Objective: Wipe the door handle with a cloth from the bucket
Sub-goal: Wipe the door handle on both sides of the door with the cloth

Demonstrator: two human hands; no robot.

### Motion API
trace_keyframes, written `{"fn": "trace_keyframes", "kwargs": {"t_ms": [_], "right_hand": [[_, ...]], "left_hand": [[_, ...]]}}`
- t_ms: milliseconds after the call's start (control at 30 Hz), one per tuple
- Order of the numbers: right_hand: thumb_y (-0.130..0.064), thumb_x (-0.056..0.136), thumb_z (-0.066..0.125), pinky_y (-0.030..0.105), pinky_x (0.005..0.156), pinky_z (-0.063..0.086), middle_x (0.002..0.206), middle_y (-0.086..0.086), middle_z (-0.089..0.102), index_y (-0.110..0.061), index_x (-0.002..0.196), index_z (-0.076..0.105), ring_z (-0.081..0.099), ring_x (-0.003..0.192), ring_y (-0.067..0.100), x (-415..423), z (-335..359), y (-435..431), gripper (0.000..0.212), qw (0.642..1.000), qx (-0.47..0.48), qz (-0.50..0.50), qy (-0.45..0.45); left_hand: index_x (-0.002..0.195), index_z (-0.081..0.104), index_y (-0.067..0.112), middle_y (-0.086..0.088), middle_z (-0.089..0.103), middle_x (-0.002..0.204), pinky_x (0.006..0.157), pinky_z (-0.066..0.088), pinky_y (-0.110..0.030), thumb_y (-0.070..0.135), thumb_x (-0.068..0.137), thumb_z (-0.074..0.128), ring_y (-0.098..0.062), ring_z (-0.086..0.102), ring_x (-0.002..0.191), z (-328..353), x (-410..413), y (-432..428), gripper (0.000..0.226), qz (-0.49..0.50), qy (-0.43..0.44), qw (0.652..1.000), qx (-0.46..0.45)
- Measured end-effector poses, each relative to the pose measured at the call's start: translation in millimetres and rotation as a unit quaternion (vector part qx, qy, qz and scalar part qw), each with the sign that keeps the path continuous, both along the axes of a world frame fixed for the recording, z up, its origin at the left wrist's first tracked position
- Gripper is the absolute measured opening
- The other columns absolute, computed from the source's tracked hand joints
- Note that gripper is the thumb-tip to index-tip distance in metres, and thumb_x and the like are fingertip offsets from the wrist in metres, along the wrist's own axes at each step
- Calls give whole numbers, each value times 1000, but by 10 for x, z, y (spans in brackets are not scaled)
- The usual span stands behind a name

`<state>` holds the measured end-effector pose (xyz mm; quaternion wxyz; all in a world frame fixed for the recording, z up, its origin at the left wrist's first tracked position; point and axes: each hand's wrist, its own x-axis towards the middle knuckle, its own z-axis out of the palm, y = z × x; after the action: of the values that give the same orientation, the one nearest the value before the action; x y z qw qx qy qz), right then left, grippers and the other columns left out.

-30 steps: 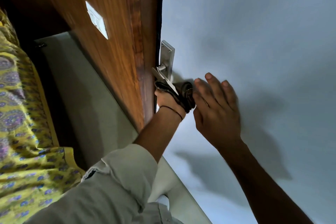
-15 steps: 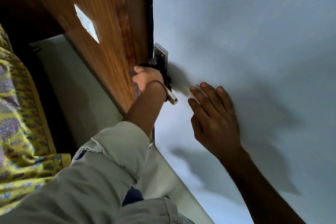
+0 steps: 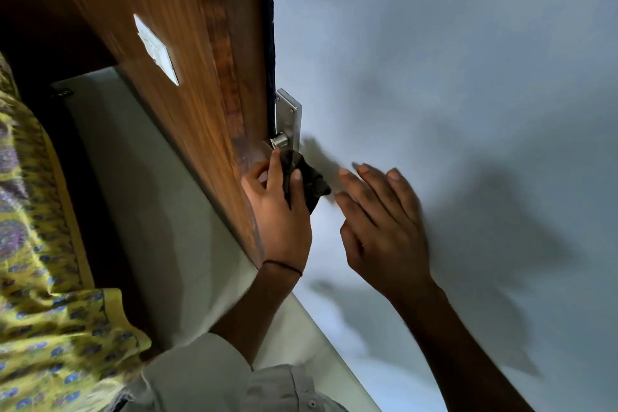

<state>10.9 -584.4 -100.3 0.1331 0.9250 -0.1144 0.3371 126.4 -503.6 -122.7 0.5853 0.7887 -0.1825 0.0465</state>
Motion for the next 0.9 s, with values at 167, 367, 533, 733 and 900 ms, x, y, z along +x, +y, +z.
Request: {"fn": "trace_keyframes", "kwargs": {"t_ms": [167,367,533,733,900], "right_hand": [[-11,93,41,42,118,29,133,10,66,-6,110,73,59,128,29,18,-3,15,37,1000,12,-3,-8],[-11,95,38,42,117,29,131,11,67,-5,109,73,61,124,30,12,-10,1,38,1000,19,10,-17],[-7,91,45,44,116,31,129,12,68,-4,103,74,63,122,32,46,-21,9,32,999,26,12,-31],[-6,93,39,44,118,30,130,14,67,-1,101,72,62,123,32,-18,-9,-1,35,999,43,19,-21],[-6,92,41,42,122,25,130,12,67,-2,98,71,60,124,32,-52,11,-1,30,999,40,15,9]], "left_hand": [[130,63,5,-17,56,125,99,43,-33,7,94,60,-33,53,111,-100,-18,0,36,-22,-234,967,93],[125,66,2,-12,66,125,108,42,-46,13,96,59,-30,55,128,-243,239,130,32,-167,-373,905,118],[103,75,7,-8,72,107,103,45,-42,27,98,57,-30,66,109,-328,715,99,27,-251,-517,801,171],[72,67,14,-2,66,73,83,50,-37,27,94,55,-27,63,74,-144,970,-95,28,-264,-551,768,192],[63,63,18,1,65,65,68,47,-34,28,90,54,-24,59,63,56,1205,-183,30,-299,-619,697,203]]}}
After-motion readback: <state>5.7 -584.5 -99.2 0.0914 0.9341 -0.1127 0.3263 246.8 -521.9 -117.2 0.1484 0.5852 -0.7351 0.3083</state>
